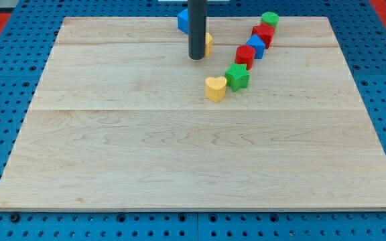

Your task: Move the yellow hexagon towards the top center of the board

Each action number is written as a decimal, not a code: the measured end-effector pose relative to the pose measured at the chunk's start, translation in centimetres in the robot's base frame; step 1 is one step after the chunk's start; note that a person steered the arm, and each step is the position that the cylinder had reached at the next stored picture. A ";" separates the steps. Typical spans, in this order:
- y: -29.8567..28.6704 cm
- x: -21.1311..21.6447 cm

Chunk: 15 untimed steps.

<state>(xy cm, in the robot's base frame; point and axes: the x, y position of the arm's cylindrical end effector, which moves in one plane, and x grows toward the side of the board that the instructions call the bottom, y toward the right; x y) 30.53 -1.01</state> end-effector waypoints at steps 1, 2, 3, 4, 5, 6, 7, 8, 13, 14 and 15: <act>-6.8 0.0; -6.2 0.0; -2.0 0.0; 2.9 -0.9; 6.9 -2.6; 5.6 -2.7; 4.5 -2.7; 4.5 -3.3; 2.6 -9.0; 2.1 -10.3; 2.8 -11.1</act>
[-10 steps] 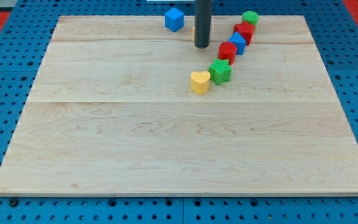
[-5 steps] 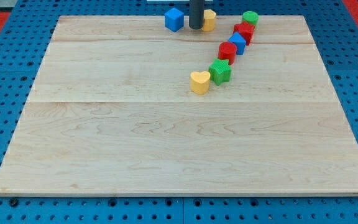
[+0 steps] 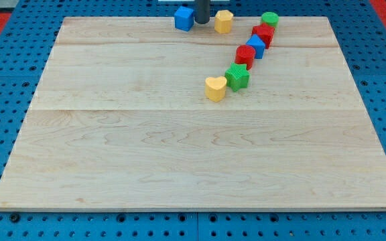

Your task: Move the yellow hexagon towards the top center of the board

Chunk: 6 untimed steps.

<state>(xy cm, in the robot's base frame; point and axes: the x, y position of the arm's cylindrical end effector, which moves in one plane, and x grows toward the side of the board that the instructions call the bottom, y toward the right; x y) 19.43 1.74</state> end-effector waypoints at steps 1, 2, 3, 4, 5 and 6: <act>1.4 -0.2; -0.4 0.2; -0.3 5.2; 3.6 7.2; 9.4 4.8; 10.3 1.4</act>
<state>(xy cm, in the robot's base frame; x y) 20.80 12.01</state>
